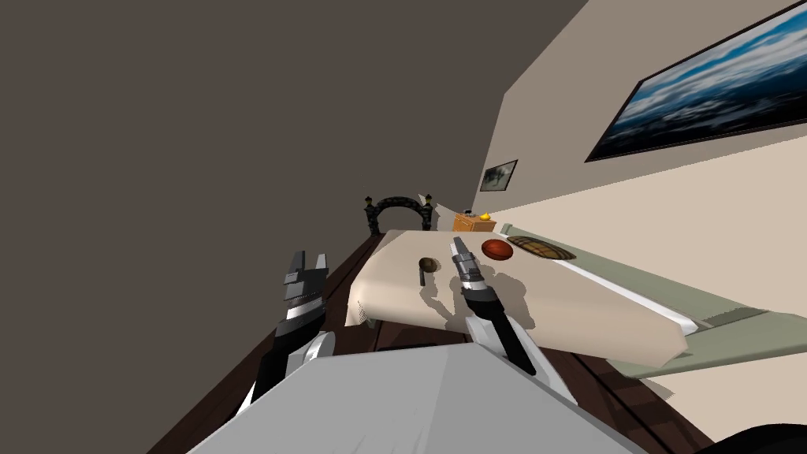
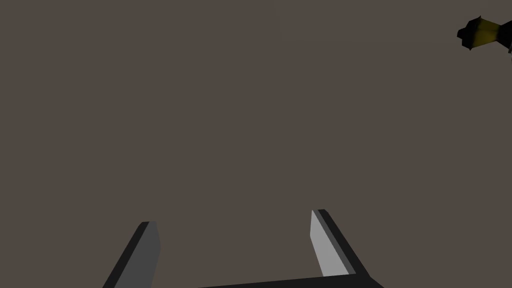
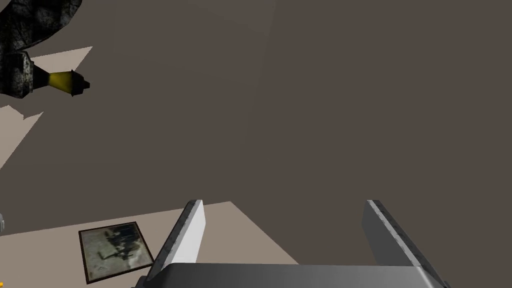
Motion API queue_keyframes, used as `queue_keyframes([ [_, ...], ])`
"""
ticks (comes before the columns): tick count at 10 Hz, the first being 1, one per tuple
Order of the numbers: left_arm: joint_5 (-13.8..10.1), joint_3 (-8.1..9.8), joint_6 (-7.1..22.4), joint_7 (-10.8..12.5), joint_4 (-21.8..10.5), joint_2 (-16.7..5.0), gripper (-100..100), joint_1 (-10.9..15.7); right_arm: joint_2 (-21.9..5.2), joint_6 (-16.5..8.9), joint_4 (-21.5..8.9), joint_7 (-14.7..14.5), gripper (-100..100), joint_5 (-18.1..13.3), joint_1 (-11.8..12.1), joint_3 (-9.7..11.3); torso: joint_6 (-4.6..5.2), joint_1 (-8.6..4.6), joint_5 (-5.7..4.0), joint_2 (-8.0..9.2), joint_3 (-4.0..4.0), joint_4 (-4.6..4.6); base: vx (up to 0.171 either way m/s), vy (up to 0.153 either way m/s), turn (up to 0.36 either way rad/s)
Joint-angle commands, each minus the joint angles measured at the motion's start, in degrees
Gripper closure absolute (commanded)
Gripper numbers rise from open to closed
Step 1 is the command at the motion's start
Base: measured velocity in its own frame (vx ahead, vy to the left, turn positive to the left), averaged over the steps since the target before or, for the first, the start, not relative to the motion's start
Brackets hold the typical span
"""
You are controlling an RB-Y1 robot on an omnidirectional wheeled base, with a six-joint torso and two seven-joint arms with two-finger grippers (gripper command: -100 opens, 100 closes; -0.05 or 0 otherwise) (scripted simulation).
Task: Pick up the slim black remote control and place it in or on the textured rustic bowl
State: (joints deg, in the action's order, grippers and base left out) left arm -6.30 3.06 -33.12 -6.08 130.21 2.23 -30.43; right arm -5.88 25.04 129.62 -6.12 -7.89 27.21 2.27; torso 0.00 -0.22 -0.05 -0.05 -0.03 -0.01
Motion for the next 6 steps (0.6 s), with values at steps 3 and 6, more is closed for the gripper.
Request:
queue_keyframes([
  [3, 0.0, 0.00, 0.0, 0.0, 0.0, 0.0, 0, 0.0, -1.0, 1.8, -1.3, -0.2, -100, -5.3, -1.0, 1.0, 0.00, 0.02, 0.01, -0.01, -0.01, 0.00, 0.009, -0.047, 0.015],
  [6, 0.0, 0.00, 0.0, 0.0, 0.0, 0.0, 0, 0.0, -2.1, 4.5, -3.5, -0.4, -100, -10.6, -2.5, 2.5, 0.01, 0.06, 0.01, 0.00, 0.00, 0.00, 0.006, -0.050, 0.020],
])
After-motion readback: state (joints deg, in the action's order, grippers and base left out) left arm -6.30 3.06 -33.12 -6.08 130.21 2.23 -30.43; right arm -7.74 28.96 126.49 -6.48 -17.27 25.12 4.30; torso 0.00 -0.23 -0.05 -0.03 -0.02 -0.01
